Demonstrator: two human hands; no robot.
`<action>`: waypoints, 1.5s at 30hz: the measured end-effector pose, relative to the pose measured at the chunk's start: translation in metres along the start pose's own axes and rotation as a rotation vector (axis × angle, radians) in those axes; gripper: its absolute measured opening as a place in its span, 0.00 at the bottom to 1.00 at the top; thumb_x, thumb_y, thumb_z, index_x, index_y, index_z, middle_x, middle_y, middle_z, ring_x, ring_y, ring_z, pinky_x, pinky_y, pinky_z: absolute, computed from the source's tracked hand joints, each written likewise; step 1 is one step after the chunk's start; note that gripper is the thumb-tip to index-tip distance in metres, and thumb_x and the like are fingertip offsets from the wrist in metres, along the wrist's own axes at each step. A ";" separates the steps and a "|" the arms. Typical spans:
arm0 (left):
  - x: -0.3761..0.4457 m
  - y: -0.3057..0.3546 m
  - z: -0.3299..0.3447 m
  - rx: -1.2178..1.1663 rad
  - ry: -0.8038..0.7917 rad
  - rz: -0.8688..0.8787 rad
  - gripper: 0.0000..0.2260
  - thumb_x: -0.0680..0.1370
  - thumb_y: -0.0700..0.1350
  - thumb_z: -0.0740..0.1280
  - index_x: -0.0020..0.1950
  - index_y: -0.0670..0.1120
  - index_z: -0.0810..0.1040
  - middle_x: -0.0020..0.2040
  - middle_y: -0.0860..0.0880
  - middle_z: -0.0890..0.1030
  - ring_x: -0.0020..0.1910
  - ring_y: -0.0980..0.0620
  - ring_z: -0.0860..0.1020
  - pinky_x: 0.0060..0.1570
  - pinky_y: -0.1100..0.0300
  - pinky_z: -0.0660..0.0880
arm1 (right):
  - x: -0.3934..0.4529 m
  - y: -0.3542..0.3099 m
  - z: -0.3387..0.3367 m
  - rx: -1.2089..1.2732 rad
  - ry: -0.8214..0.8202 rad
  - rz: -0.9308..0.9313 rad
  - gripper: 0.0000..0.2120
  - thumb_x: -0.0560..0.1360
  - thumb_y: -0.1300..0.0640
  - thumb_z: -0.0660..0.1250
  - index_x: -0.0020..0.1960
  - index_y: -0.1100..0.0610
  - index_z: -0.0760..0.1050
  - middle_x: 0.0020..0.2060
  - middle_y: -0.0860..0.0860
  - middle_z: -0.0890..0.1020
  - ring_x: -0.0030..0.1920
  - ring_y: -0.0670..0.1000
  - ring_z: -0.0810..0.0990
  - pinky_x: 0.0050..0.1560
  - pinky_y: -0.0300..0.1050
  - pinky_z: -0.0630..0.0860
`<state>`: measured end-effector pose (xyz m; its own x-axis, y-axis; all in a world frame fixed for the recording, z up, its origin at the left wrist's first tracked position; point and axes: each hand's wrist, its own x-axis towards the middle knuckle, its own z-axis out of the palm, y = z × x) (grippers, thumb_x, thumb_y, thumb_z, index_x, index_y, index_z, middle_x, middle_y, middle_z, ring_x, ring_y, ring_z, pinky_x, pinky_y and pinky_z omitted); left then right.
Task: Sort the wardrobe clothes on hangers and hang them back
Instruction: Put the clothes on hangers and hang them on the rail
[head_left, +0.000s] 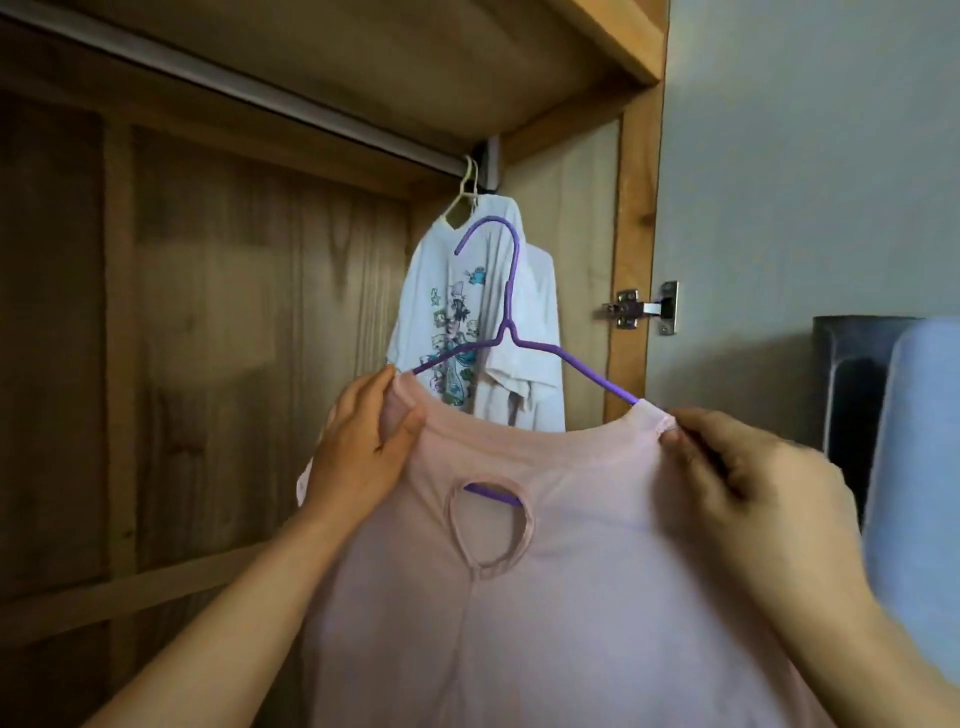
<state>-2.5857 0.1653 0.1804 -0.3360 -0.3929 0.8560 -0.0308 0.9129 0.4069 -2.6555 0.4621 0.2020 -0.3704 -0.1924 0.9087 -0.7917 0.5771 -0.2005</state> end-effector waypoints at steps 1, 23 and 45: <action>0.014 -0.012 0.005 -0.013 -0.006 -0.010 0.34 0.72 0.63 0.57 0.71 0.44 0.67 0.69 0.45 0.69 0.68 0.48 0.67 0.64 0.66 0.57 | 0.013 -0.006 0.016 0.010 -0.006 0.013 0.08 0.77 0.52 0.63 0.49 0.51 0.81 0.38 0.55 0.84 0.39 0.64 0.81 0.33 0.49 0.72; 0.261 -0.105 0.107 -0.205 0.055 0.005 0.05 0.74 0.50 0.69 0.45 0.49 0.80 0.42 0.53 0.82 0.43 0.54 0.80 0.49 0.58 0.76 | 0.332 -0.052 0.203 -0.148 0.182 -0.025 0.12 0.77 0.54 0.60 0.56 0.53 0.78 0.54 0.60 0.80 0.54 0.64 0.77 0.43 0.47 0.65; 0.275 -0.109 0.141 -0.184 0.061 0.010 0.04 0.75 0.49 0.68 0.43 0.51 0.79 0.41 0.56 0.82 0.42 0.56 0.80 0.48 0.55 0.77 | 0.338 -0.034 0.243 -0.224 0.136 -0.081 0.12 0.77 0.54 0.60 0.55 0.49 0.79 0.50 0.58 0.81 0.52 0.62 0.77 0.41 0.46 0.65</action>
<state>-2.8073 -0.0270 0.3265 -0.2778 -0.3952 0.8756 0.1471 0.8832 0.4453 -2.8717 0.1850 0.4269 -0.2292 -0.1457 0.9624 -0.6832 0.7284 -0.0524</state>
